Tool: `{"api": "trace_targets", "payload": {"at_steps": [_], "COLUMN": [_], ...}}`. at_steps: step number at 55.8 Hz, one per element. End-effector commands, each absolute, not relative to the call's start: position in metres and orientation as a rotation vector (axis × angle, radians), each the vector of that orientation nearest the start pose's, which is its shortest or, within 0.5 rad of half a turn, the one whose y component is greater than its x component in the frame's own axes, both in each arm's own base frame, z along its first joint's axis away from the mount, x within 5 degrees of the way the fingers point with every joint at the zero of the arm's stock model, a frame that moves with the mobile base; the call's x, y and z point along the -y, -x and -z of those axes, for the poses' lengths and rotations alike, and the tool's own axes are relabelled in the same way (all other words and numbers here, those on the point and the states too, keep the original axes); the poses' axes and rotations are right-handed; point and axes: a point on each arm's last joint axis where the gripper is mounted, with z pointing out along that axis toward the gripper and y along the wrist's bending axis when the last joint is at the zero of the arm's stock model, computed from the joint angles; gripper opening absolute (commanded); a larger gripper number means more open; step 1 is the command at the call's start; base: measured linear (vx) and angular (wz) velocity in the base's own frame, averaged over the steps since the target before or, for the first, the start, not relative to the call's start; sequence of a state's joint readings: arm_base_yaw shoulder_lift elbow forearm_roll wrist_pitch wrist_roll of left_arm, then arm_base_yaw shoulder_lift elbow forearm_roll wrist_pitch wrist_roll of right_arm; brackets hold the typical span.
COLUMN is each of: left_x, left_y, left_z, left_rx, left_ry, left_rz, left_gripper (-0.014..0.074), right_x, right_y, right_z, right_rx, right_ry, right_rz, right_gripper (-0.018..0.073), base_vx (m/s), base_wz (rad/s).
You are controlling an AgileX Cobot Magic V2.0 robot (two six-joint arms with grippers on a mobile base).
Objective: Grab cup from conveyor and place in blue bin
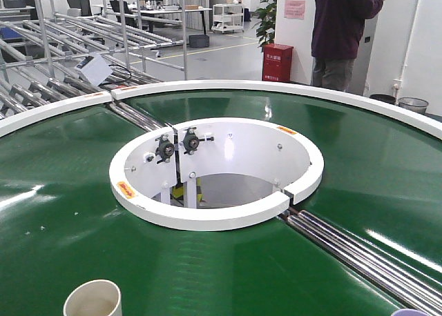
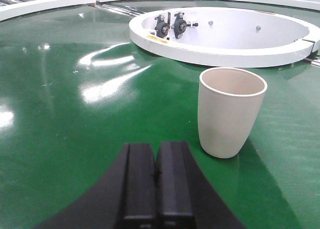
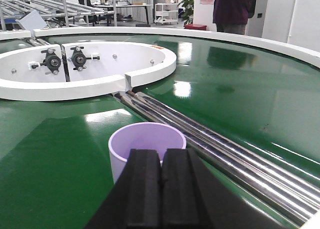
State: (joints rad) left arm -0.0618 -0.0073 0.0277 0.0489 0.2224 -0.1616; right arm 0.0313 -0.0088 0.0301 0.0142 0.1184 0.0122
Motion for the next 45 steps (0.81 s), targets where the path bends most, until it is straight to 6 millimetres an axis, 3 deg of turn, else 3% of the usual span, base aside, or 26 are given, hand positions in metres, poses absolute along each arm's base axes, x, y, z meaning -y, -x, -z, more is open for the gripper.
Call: {"api": "trace_targets", "payload": {"at_steps": [1,45], "left_x": [0.0027,0.0027], "left_y": [-0.0557,-0.0558], "left_z": [-0.1904,-0.1925], "left_rx": [-1.633,-1.609], "left_ry": [0.049,0.046], "left_rz": [0.128,0.126], "left_gripper": [0.0000,0.0000], "right_x": [-0.0014,-0.0014], "right_y": [-0.0568,-0.0567], "right_z": [-0.1950,-0.1960], "right_rx": [-1.541,-1.531], "right_ry": [0.012,0.013], "right_rz": [-0.025,-0.025], "right_gripper": [-0.0009,-0.0009], "base_vx": [0.00,0.00], "base_wz": [0.00,0.00]}}
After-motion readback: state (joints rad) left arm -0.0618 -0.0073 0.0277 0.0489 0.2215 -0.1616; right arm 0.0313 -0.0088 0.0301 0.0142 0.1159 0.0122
